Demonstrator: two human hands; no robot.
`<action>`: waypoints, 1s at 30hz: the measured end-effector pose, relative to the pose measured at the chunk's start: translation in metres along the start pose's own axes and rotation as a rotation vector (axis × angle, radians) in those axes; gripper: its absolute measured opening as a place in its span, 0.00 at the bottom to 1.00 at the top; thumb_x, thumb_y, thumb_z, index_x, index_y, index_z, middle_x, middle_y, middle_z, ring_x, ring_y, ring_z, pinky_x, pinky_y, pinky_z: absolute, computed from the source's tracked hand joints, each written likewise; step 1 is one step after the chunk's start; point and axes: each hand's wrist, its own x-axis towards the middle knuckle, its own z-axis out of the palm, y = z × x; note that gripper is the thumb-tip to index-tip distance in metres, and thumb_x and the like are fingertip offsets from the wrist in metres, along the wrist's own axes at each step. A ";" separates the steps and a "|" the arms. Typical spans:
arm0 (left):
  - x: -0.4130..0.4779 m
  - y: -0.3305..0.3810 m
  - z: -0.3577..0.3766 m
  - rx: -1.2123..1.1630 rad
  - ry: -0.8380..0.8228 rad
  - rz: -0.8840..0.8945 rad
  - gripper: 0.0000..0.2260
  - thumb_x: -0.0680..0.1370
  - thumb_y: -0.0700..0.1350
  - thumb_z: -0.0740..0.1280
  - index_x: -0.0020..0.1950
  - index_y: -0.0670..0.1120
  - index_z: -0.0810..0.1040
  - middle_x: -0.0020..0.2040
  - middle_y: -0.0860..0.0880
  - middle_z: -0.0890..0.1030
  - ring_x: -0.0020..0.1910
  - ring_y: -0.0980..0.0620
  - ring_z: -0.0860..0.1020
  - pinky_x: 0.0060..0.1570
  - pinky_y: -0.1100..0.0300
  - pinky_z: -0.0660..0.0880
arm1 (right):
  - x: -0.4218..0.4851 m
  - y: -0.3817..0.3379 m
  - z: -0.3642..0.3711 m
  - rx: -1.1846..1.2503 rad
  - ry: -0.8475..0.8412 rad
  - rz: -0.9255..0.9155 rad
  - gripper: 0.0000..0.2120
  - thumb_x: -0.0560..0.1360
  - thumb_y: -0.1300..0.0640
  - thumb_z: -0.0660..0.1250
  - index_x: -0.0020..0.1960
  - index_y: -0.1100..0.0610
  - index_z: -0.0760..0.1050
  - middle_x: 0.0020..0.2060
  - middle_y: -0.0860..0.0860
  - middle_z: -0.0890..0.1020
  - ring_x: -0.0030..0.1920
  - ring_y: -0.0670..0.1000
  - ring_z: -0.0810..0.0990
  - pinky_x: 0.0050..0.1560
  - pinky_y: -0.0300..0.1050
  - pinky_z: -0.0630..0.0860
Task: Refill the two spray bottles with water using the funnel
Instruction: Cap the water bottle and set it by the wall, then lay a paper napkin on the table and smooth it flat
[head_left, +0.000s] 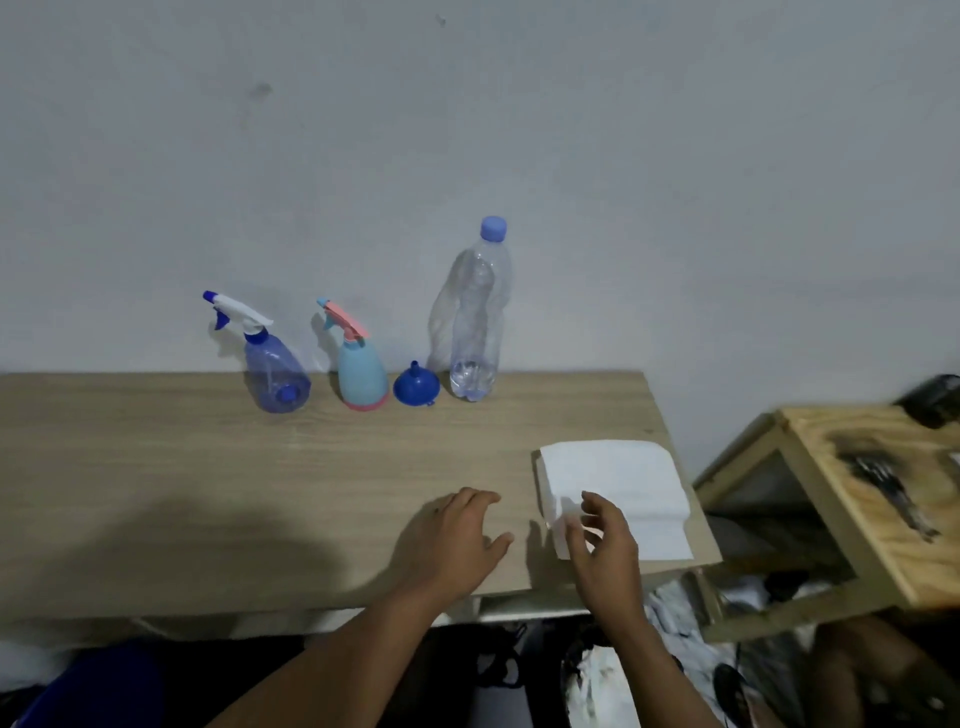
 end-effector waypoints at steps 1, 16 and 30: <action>0.001 0.007 0.006 0.006 -0.022 0.003 0.22 0.75 0.64 0.62 0.67 0.58 0.72 0.63 0.58 0.77 0.61 0.54 0.76 0.61 0.56 0.73 | 0.000 0.006 -0.011 -0.010 0.037 0.028 0.17 0.80 0.54 0.66 0.67 0.54 0.72 0.58 0.47 0.77 0.55 0.45 0.78 0.55 0.45 0.77; 0.004 0.071 0.080 0.089 -0.311 0.033 0.22 0.77 0.61 0.62 0.69 0.56 0.74 0.68 0.60 0.70 0.68 0.51 0.64 0.65 0.51 0.66 | 0.020 0.082 -0.079 -0.554 0.030 0.171 0.11 0.76 0.57 0.70 0.57 0.60 0.82 0.63 0.55 0.79 0.61 0.60 0.75 0.57 0.51 0.75; 0.009 0.094 0.062 -1.086 -0.140 -0.663 0.11 0.71 0.29 0.72 0.51 0.36 0.77 0.49 0.43 0.79 0.34 0.48 0.78 0.39 0.59 0.78 | 0.024 0.053 -0.105 0.565 -0.001 0.621 0.09 0.77 0.72 0.64 0.50 0.61 0.80 0.50 0.59 0.84 0.47 0.60 0.82 0.51 0.59 0.80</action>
